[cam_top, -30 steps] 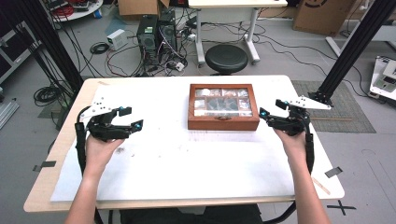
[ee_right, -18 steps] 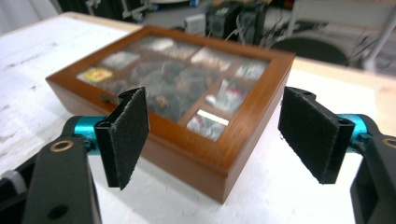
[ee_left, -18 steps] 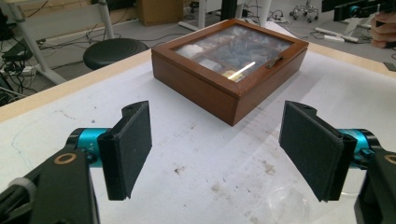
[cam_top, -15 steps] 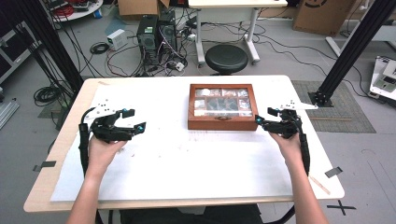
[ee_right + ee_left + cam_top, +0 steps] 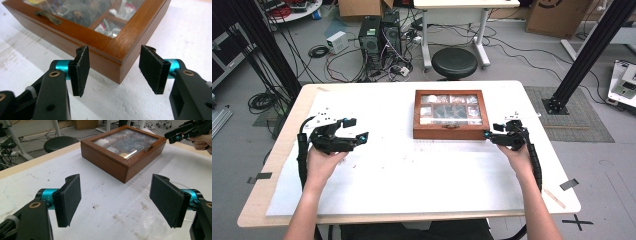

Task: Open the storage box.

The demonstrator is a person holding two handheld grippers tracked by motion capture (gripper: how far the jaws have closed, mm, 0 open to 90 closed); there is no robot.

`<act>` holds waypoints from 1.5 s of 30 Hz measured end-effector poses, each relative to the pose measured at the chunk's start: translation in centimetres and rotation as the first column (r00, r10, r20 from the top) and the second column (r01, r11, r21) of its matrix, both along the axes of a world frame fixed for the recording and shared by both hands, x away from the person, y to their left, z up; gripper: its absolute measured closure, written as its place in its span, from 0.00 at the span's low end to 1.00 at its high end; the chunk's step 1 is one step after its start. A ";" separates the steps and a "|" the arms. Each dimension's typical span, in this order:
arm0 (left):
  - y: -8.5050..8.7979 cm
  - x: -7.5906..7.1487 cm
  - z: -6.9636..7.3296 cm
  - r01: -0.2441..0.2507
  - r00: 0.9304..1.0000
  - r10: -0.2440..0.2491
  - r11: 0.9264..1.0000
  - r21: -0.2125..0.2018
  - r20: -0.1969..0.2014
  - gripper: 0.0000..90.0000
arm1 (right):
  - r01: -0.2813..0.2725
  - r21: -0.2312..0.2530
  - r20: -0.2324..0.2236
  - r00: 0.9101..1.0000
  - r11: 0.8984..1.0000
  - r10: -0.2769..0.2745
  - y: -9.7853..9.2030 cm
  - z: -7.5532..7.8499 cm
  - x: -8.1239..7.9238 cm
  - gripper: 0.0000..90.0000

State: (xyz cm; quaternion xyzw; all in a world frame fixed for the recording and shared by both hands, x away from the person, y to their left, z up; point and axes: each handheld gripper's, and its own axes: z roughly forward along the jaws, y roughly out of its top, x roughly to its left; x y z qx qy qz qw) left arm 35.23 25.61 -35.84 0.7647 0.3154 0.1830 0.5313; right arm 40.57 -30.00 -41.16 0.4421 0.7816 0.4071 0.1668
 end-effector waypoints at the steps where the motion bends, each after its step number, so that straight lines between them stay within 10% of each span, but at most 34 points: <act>1: 0.0 0.0 0.0 0.000 1.000 0.000 1.000 0.000 0.000 0.28 | 0.000 -0.005 -0.008 1.000 1.000 0.000 0.1 -0.1 0.1 0.48; 26: 0.1 -0.1 -0.4 -0.010 1.000 0.010 1.000 0.004 -0.011 0.28 | -0.006 -0.104 -0.005 1.000 0.995 0.006 1.0 -0.8 0.5 0.62; 45: 0.2 -0.2 -0.6 -0.011 1.000 0.012 1.000 0.004 -0.017 0.28 | 0.080 -0.122 0.127 0.990 0.989 -0.064 1.4 0.2 -0.2 0.62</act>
